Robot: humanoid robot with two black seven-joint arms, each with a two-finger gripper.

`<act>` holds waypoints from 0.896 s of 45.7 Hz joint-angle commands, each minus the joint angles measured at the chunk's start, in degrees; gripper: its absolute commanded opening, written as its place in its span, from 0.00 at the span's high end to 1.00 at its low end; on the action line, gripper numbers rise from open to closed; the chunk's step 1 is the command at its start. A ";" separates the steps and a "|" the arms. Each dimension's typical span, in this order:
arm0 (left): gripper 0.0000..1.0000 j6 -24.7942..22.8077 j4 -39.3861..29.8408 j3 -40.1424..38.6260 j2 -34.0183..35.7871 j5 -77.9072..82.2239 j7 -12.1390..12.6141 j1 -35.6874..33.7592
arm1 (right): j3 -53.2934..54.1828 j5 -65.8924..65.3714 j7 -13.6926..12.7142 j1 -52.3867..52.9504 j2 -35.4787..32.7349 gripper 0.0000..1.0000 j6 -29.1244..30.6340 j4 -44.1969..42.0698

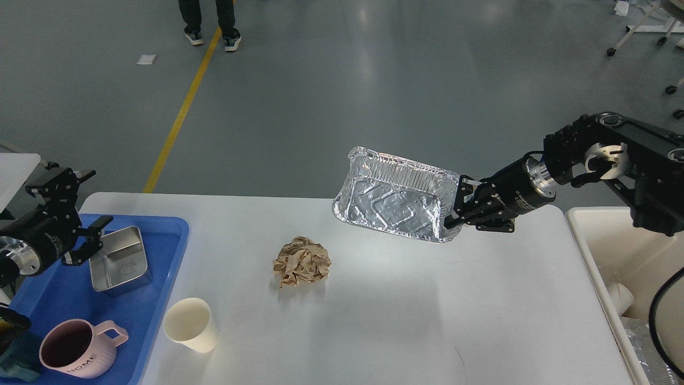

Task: Tidy desktop
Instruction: 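Hold the foil tray up while moving the left gripper to the paper cup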

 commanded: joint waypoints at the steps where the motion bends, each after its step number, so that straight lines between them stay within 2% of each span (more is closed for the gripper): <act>1: 0.04 0.15 -4.68 5.65 9.74 2.60 1.29 -2.82 | -0.09 -0.16 0.01 0.00 -0.03 1.00 0.00 -0.04; 2: 0.04 0.06 -6.16 8.27 12.45 3.48 2.25 -4.21 | -0.09 -0.16 0.01 0.00 -0.03 1.00 0.00 0.05; 6: 0.03 -0.03 -8.81 12.86 16.60 6.11 3.22 -6.69 | -0.01 -0.16 0.01 0.00 -0.03 1.00 0.00 0.05; 14: 0.04 -0.03 -16.27 19.80 25.30 12.08 3.31 -7.13 | -0.01 -0.16 0.09 0.00 -0.12 1.00 0.00 0.14; 19: 0.04 -0.99 -18.31 20.34 29.96 15.26 3.22 -6.87 | -0.01 -0.07 0.09 0.00 -0.29 1.00 0.00 0.22; 22: 0.04 -3.10 -18.57 20.34 32.42 16.14 3.22 -6.78 | -0.09 -0.07 0.09 0.00 -0.47 1.00 0.00 0.22; 31: 0.05 -6.62 -19.27 20.34 36.30 23.69 3.14 -6.69 | -0.01 -0.16 0.01 0.00 -0.38 1.00 0.00 0.22; 41: 0.06 -8.29 -19.45 20.25 35.77 32.22 3.14 -6.87 | -0.09 -0.16 0.01 0.09 -0.56 1.00 0.00 0.22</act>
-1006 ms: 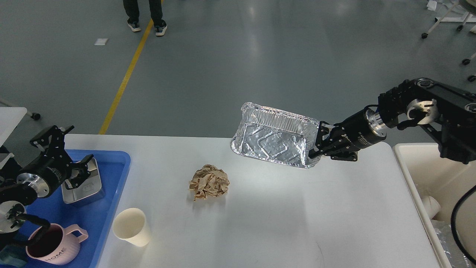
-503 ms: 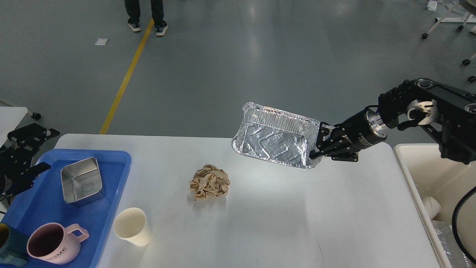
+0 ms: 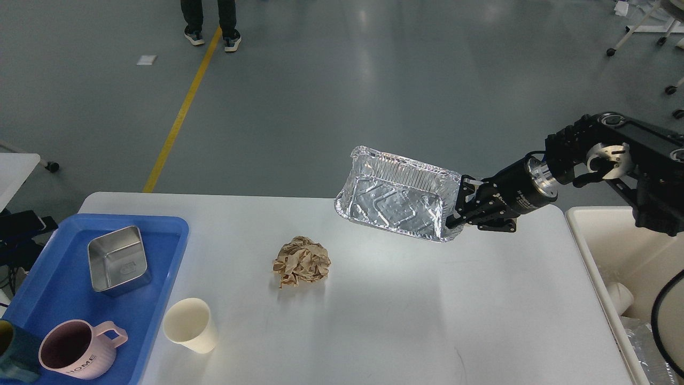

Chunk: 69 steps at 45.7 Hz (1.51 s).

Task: Tidy desktop
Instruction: 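Hold the foil tray up while moving the left gripper to the paper cup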

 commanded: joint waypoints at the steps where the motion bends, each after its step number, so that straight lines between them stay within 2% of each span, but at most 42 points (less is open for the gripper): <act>1: 0.06 -0.60 0.00 -0.10 -0.57 3.35 0.00 -0.11 | -0.04 -0.02 0.00 0.00 -0.22 1.00 0.00 -0.01; 11: 0.13 -0.95 0.00 -0.19 -1.10 4.40 -0.35 -0.55 | -0.04 -0.02 0.00 0.00 -0.48 1.00 0.00 0.35; 26: 0.13 -3.85 -0.62 -0.19 -6.10 6.25 0.36 -1.51 | -0.04 -0.02 0.00 0.00 -0.57 1.00 0.00 0.43; 35: 0.13 -5.34 -0.27 0.07 -11.73 9.50 4.04 -1.34 | -0.12 -0.02 0.00 0.00 -0.83 1.00 0.00 0.43; 48: 0.13 -6.22 0.96 3.76 -22.01 18.28 4.84 -1.34 | -0.30 -0.11 -0.09 0.00 -1.19 1.00 0.00 0.43; 55: 0.13 -6.05 2.37 7.01 -25.17 22.16 7.91 -1.34 | -0.39 -0.11 -0.09 0.00 -1.80 1.00 0.00 0.43; 69: 0.14 -6.13 2.81 7.37 -27.81 22.51 8.18 -1.16 | -0.39 -0.11 -0.09 0.00 -1.80 1.00 0.00 0.43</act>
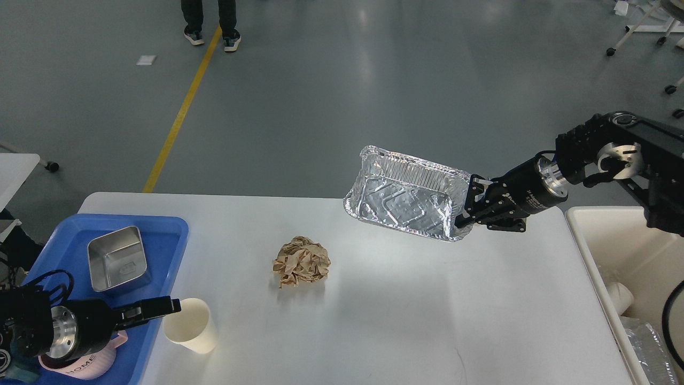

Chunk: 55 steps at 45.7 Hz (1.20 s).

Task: Tidy desktop
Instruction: 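Hold the foil tray up while moving the left gripper to the paper cup, then grasp the white paper cup with the left gripper and lift it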

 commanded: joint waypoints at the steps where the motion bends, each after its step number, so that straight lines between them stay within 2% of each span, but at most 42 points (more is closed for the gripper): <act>1: 0.15 -0.17 0.07 0.12 -1.18 0.10 0.10 0.24 | 0.00 0.00 0.08 0.00 -0.11 1.00 0.00 0.00; 7: 0.17 -0.08 1.65 2.32 -1.53 1.24 0.28 -0.38 | 0.00 0.09 0.08 0.00 -0.55 1.00 0.00 0.17; 14: 0.30 -0.17 3.15 2.67 -3.20 1.42 1.07 -0.20 | 0.00 0.09 0.08 0.00 -0.64 1.00 0.00 0.62; 21: 0.34 -0.17 3.41 2.67 -3.90 1.42 1.16 -0.29 | 0.00 0.09 0.08 0.00 -0.81 1.00 0.00 0.62; 25: 0.42 -0.17 3.68 2.76 -5.13 1.59 1.07 -0.11 | 0.18 0.18 0.08 0.00 -0.81 1.00 0.00 0.62; 28: 0.55 -0.17 3.85 3.11 -5.31 1.95 0.72 -0.11 | 0.09 0.18 0.08 0.00 -0.81 1.00 0.00 0.62; 33: 0.66 -0.17 3.94 3.99 -5.22 2.21 0.28 -0.29 | 0.18 0.17 0.08 0.00 -0.90 1.00 0.00 0.62; 44: 0.81 -0.78 4.64 4.70 -4.96 2.12 0.63 -0.29 | 0.18 0.18 0.08 0.00 -0.90 1.00 0.00 0.62; 50: 0.82 -0.78 4.73 4.61 -4.96 2.12 -0.34 -0.90 | 0.09 0.09 0.08 0.00 -0.82 1.00 0.00 0.62; 55: 0.94 -0.78 4.65 4.61 -4.52 2.21 -2.09 -1.43 | 0.18 0.18 0.08 0.00 -0.81 1.00 0.00 0.62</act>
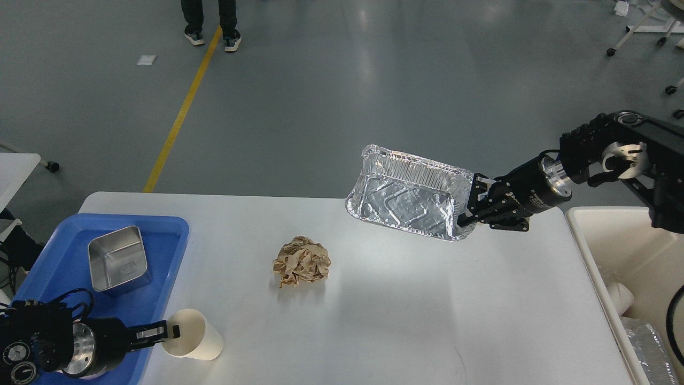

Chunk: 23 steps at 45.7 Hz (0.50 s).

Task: Tidy desktop
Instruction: 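Grasp the white paper cup with the left gripper and lift it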

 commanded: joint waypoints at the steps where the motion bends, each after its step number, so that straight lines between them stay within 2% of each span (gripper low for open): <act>1: 0.95 -0.01 -0.16 -0.06 0.52 0.05 -2.01 -0.58 | -0.06 -0.08 0.00 0.00 0.08 1.00 0.00 0.00; 5: 1.00 -0.10 -0.33 0.02 0.79 0.05 -3.06 -1.10 | 0.03 0.01 0.00 0.00 0.16 1.00 0.00 0.00; 16: 1.00 -0.28 -0.60 0.02 1.93 0.05 -3.15 -1.10 | -0.06 -0.08 0.00 -0.09 0.08 1.00 0.00 0.00; 23: 1.00 -3.87 -1.04 -0.59 5.35 -0.04 -3.59 -3.29 | -0.06 -0.08 0.00 0.00 0.25 1.00 0.00 -0.09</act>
